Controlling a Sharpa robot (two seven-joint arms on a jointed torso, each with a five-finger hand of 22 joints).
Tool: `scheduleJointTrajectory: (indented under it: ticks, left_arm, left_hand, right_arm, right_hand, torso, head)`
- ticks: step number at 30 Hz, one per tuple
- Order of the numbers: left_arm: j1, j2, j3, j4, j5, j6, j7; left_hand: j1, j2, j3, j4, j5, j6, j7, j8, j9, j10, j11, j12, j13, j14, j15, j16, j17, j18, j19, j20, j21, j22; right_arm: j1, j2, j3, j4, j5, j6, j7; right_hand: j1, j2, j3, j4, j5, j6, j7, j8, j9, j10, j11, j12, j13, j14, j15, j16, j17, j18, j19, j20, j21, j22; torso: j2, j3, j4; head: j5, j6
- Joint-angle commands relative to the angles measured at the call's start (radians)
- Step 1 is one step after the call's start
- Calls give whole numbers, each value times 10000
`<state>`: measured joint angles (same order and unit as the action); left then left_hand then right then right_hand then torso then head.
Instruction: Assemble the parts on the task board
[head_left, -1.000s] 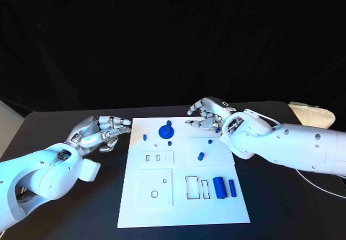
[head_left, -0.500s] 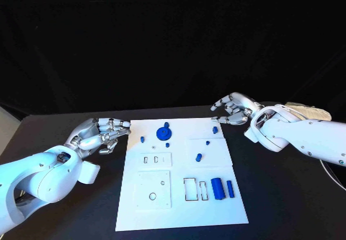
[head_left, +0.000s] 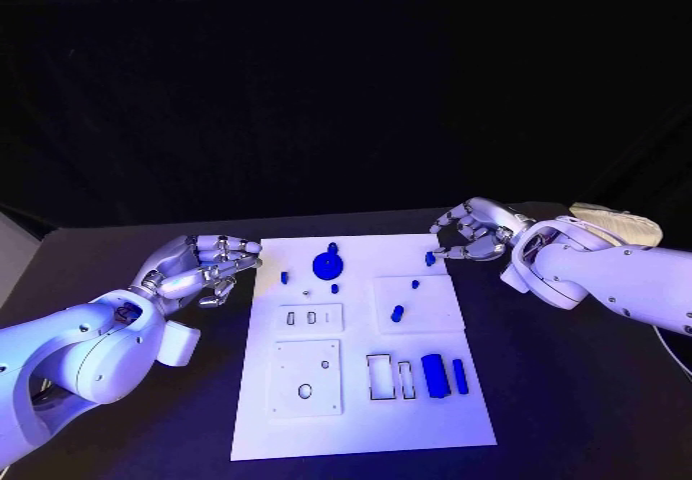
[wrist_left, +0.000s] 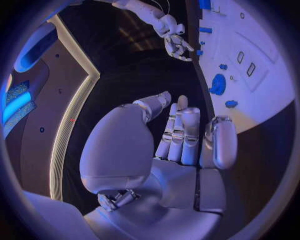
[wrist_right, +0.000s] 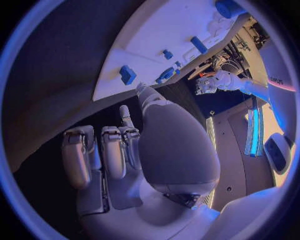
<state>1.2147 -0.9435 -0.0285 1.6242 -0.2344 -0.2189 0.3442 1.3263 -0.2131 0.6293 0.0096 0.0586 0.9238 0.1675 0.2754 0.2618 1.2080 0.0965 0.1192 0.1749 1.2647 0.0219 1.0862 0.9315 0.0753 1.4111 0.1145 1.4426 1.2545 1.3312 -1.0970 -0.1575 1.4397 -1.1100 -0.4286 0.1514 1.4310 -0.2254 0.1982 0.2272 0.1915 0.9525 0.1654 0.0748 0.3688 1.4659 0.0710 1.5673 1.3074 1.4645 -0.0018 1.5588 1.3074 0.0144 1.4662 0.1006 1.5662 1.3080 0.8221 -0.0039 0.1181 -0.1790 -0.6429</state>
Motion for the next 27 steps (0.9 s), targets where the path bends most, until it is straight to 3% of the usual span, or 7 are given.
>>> scheduleJointTrajectory:
  ticks: [1, 15, 21, 27]
  left_arm:
    - [2, 21, 4, 13, 40, 189, 116]
    - [2, -3, 3, 6, 40, 188, 107]
    - [1, -17, 3, 10, 40, 182, 102]
    - [1, -34, 2, 14, 39, 174, 90]
  left_hand:
    - [-10, 117, -18, -54, -33, -92, -1, -46, 16, -50, -19, 55, 8, -60, -18, -62, -9, -115, -39, 4, -54, -9]
    - [-10, 117, -18, -54, -33, -92, -1, -46, 16, -50, -19, 55, 8, -60, -18, -62, -9, -115, -39, 4, -54, -9]
    - [-10, 117, -18, -54, -33, -92, -1, -46, 16, -50, -19, 55, 8, -60, -18, -62, -9, -115, -39, 4, -54, -9]
    - [-10, 117, -18, -54, -33, -92, -1, -46, 16, -50, -19, 55, 8, -60, -18, -62, -9, -115, -39, 4, -54, -9]
  right_arm:
    - [-52, 33, -7, -65, -357, 408, 181]
    - [-258, 178, -35, -239, -396, 600, 119]
    - [-307, 231, -39, -253, -397, 655, 97]
    - [-361, 304, -41, -268, -398, 666, 73]
  right_hand:
    - [111, -29, -72, -1, -34, -93, -6, -44, -15, 966, 97, -65, 2563, 955, 72, -30, 2194, -144, 1046, 64, 46, 2628]
    - [139, -22, -105, 9, -14, -119, 4, -54, -23, 986, 106, -41, 2579, 957, 80, -27, 2204, -144, 1046, 72, 46, 2628]
    - [199, 52, -121, 50, 85, -22, -9, 3, -6, 1021, 101, 1, 2610, 960, 85, -23, 2215, -144, 1046, 82, 46, 2628]
    - [276, 138, -93, 85, 132, 131, -39, 80, 18, 1049, 76, 35, 2634, 962, 66, -20, 2226, -144, 1046, 76, 46, 2628]
  torso:
    - [6, -14, 13]
    - [4, -10, -12]
    - [4, -24, 8]
    - [3, -14, -5]
  head:
    - [-50, -25]
    - [-13, -83]
    - [-34, -121]
    - [-23, -149]
